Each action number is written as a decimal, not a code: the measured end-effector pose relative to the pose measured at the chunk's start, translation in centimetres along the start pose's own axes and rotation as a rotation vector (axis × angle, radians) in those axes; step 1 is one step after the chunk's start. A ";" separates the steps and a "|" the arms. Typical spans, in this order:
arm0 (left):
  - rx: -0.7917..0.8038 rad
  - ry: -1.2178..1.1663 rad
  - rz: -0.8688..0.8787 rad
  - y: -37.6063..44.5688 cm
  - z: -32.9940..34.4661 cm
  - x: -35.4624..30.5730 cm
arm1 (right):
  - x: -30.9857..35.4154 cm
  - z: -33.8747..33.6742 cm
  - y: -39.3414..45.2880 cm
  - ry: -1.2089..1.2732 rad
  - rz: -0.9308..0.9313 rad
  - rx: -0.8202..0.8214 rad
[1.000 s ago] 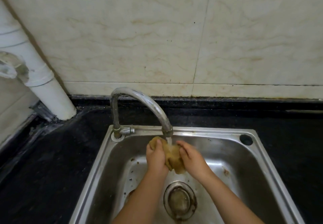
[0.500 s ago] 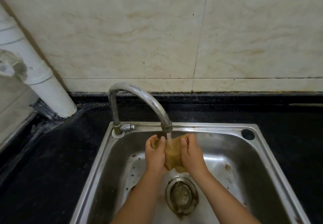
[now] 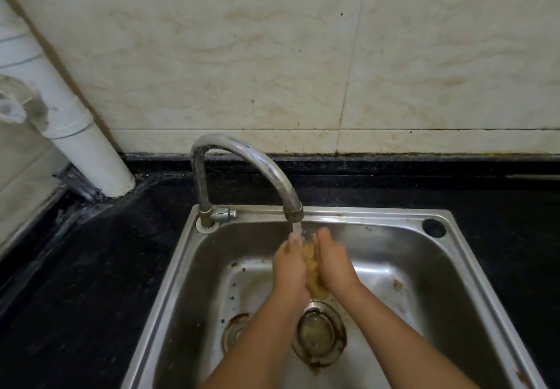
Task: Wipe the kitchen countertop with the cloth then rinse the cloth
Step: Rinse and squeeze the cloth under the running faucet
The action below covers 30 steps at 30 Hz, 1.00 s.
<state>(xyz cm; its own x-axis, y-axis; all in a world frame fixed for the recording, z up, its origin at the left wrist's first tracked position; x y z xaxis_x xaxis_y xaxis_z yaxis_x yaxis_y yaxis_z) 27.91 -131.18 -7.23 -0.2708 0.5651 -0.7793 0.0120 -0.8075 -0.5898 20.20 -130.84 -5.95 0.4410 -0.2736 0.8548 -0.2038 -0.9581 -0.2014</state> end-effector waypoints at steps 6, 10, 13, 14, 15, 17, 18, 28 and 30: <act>-0.121 0.036 0.064 1.5 -2.0 -1.2 | 1.9 1.6 -3.1 -0.001 -0.162 0.047; -0.060 0.063 0.063 0.5 -0.9 -0.8 | 1.0 1.2 -1.4 0.017 -0.052 -0.002; -0.005 0.093 0.090 -0.1 -0.3 -0.4 | -0.3 0.2 0.3 0.070 0.129 -0.018; -0.005 0.087 0.096 0.2 -0.5 -0.6 | 0.0 0.1 0.2 0.004 0.072 -0.008; -0.021 0.072 0.096 0.5 -0.7 -1.0 | 0.4 0.2 -0.3 -0.025 0.001 -0.012; -0.093 0.092 0.116 1.3 -1.4 -1.9 | 1.7 0.8 -2.2 -0.001 -0.159 0.019; -0.111 0.121 0.129 1.6 -1.5 -2.3 | 2.3 1.2 -2.9 0.020 -0.224 0.029; -0.008 0.072 0.126 0.9 0.1 -1.6 | 0.4 -1.5 0.7 -0.082 -0.015 -0.056; -0.059 0.026 0.092 1.3 -0.7 -1.6 | 0.8 -1.9 -0.5 0.049 -0.057 -0.084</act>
<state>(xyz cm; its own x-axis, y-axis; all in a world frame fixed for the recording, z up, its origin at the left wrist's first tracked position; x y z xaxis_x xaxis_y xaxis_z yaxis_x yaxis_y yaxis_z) 28.98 -132.98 -6.91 -0.2409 0.4937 -0.8356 0.0923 -0.8454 -0.5261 19.05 -130.42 -4.24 0.4110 -0.2125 0.8865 -0.2534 -0.9608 -0.1128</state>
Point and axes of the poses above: each hand's wrist, its own y-axis towards the middle knuckle, its own z-axis out of the palm, x = y × z, the point moved 4 cm from there along y, towards the middle knuckle, and after that the axes turned 6 degrees about y, right-handed, at the moved point
